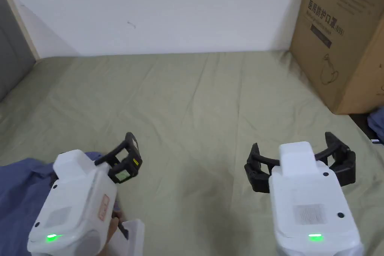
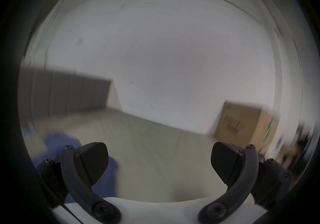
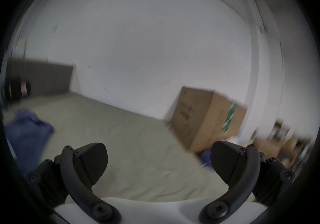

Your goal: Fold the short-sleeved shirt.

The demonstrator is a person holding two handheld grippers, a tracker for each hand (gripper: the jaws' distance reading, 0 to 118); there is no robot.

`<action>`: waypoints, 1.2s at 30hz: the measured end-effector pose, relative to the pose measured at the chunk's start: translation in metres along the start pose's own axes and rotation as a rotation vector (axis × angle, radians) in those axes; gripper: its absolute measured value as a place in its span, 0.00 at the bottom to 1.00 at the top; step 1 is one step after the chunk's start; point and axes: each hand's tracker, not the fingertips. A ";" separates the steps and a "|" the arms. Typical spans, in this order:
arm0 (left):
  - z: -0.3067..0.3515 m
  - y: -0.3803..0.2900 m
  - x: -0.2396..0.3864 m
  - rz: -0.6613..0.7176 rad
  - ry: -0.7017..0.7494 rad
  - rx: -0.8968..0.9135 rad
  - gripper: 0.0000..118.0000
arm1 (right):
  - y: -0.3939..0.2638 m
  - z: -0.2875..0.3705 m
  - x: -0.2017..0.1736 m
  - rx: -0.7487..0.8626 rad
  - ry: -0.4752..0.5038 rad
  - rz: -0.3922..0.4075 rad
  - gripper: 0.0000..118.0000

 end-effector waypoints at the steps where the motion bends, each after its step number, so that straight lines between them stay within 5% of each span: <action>1: -0.002 0.005 -0.010 0.181 -0.051 -0.015 1.00 | 0.003 0.002 -0.008 0.043 -0.052 0.121 0.99; 5: -0.010 0.000 -0.054 0.859 -0.171 -0.067 1.00 | 0.002 0.010 -0.036 0.253 -0.258 0.558 0.99; 7: -0.013 -0.009 -0.067 1.041 -0.160 -0.085 1.00 | -0.004 0.013 -0.042 0.342 -0.320 0.672 0.99; 8: -0.011 -0.010 -0.066 1.036 -0.143 -0.083 1.00 | -0.005 0.014 -0.043 0.355 -0.318 0.666 0.99; 10: -0.007 -0.001 -0.059 0.840 -0.091 -0.054 1.00 | -0.001 0.015 -0.036 0.298 -0.256 0.550 0.99; 16: 0.001 0.010 0.025 -0.281 0.052 0.026 1.00 | 0.011 0.003 0.010 0.042 0.033 -0.096 0.99; 20: 0.000 -0.015 0.043 -0.588 0.100 0.048 1.00 | 0.000 -0.006 0.030 -0.050 0.164 -0.370 0.99; 23: 0.000 -0.024 0.044 -0.617 0.112 0.047 1.00 | -0.007 -0.008 0.032 -0.084 0.172 -0.415 0.99; 36: 0.002 -0.017 0.034 -0.541 0.102 0.034 1.00 | -0.003 -0.006 0.030 -0.072 0.166 -0.387 0.99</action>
